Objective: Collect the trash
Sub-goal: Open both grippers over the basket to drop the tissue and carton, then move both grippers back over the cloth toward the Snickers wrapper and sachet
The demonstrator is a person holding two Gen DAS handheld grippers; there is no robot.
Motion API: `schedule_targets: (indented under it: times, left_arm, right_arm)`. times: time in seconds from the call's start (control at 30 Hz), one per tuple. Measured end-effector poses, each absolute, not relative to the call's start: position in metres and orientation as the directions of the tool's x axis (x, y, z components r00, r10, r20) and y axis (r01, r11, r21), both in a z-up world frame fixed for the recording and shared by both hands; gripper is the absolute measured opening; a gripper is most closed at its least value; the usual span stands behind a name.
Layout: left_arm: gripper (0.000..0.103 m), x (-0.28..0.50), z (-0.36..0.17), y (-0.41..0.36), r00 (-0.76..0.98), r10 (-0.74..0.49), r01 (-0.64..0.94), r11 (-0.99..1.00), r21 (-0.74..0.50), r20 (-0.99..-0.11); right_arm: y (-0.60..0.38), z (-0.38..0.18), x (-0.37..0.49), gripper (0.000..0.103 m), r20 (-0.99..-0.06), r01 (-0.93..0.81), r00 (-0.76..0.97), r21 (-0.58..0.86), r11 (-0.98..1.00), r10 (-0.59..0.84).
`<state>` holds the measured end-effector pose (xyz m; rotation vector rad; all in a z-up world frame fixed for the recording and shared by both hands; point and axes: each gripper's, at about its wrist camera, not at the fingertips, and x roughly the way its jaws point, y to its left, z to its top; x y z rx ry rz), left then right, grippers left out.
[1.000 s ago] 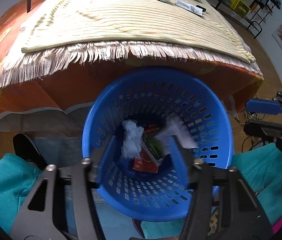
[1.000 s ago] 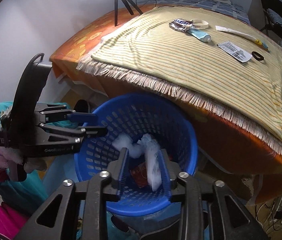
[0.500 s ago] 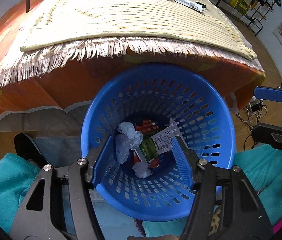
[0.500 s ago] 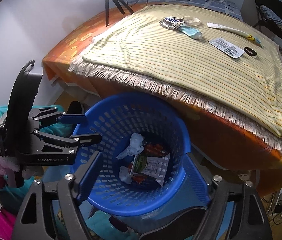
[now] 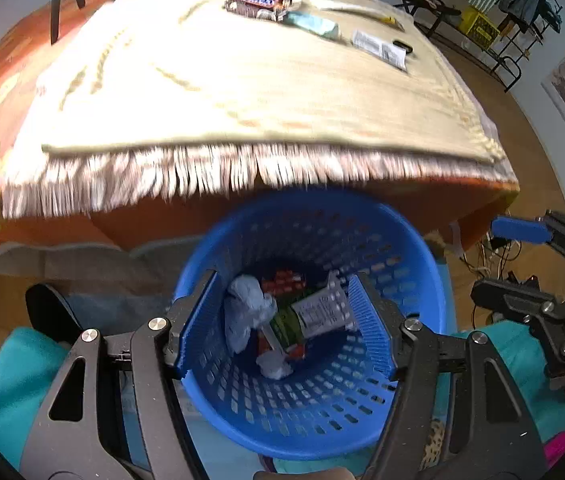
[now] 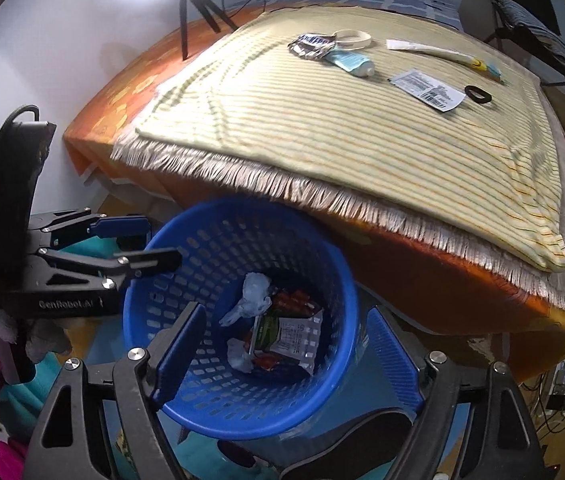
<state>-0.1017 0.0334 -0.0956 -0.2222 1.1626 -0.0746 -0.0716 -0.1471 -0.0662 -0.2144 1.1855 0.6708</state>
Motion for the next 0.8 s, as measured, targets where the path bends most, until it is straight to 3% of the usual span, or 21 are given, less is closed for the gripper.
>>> schedule_targets:
  times: [0.5, 0.8]
  left_arm:
    - [0.068, -0.033, -0.05, 0.051, 0.456, -0.136, -0.006, 0.988, -0.156, -0.879]
    - [0.068, 0.033, -0.025, 0.059, 0.494, -0.141, 0.025, 0.989, -0.148, -0.858]
  right_arm:
    - [-0.156, -0.041, -0.042, 0.085, -0.854, -0.553, 0.279, 0.23, 0.801, 0.438]
    - [-0.147, -0.003, 0.004, 0.085, -0.807, -0.644, 0.412, 0.072, 0.762, 0.424]
